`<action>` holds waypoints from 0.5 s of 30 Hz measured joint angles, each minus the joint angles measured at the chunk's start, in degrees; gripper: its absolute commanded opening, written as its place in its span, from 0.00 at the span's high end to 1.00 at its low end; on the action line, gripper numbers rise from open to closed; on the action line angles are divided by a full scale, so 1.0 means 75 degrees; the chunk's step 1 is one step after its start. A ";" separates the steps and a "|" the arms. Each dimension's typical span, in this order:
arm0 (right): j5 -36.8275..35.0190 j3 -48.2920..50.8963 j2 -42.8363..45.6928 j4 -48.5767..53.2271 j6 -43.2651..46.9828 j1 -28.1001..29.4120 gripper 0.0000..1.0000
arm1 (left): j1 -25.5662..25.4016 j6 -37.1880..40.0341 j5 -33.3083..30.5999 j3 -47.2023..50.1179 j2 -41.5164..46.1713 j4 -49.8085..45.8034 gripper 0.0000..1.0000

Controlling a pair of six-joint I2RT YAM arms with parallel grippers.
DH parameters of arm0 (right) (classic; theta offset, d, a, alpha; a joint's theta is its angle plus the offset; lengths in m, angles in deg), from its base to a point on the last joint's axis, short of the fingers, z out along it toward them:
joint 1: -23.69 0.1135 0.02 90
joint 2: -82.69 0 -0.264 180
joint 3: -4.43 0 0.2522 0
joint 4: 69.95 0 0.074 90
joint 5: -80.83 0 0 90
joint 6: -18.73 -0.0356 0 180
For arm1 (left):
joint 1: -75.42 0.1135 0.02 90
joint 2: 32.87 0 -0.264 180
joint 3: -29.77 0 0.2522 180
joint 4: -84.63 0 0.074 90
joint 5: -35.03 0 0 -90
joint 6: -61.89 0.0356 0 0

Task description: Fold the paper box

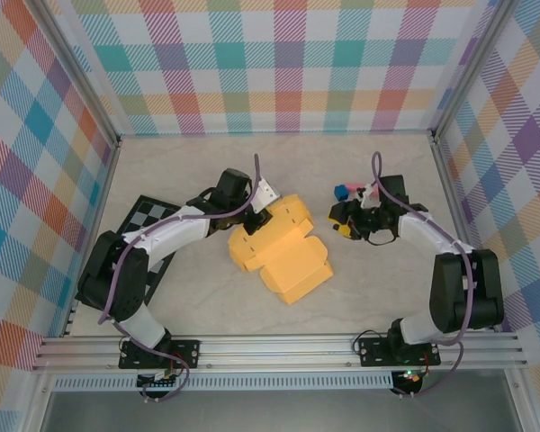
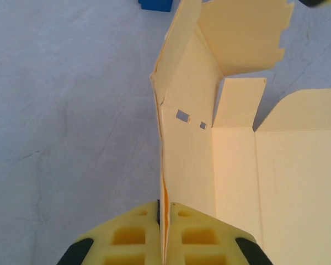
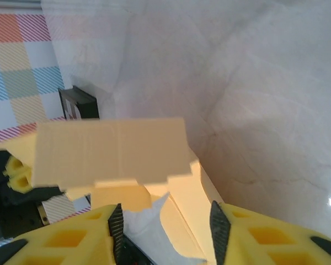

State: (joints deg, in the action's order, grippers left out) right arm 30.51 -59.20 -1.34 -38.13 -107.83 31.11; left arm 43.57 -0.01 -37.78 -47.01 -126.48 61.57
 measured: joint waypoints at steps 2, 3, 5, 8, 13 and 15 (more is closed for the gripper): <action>-0.0087 -0.0052 -0.0026 -0.0067 0.0423 0.0152 0.46 | 0.0000 -0.0026 0.0041 -0.0023 -0.0032 -0.0026 0.98; -0.0149 -0.0052 -0.0061 -0.0166 0.0667 0.0291 0.47 | 0.0000 -0.0032 0.0096 -0.0119 -0.0111 -0.0152 0.98; -0.0326 -0.0055 -0.0201 -0.0361 0.1163 0.0638 0.50 | 0.0000 -0.0055 0.0233 -0.0417 -0.0388 -0.0414 0.98; -0.0697 -0.0058 -0.0557 -0.0729 0.1743 0.1122 0.52 | 0.0000 -0.0114 0.0391 -0.0752 -0.0819 -0.0714 0.98; -0.1448 0.0111 -0.0839 -0.1480 0.2203 0.1454 0.51 | 0.0029 -0.0175 0.0452 -0.1000 -0.1125 -0.1198 0.97; -0.1588 0.0251 -0.0883 -0.1722 0.2259 0.1495 0.50 | 0.0038 -0.0181 0.0475 -0.1131 -0.1218 -0.1346 0.97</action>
State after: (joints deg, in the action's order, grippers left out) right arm 18.60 -57.32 -7.96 -51.04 -90.89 42.32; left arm 43.85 -1.37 -34.22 -55.49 -135.61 51.47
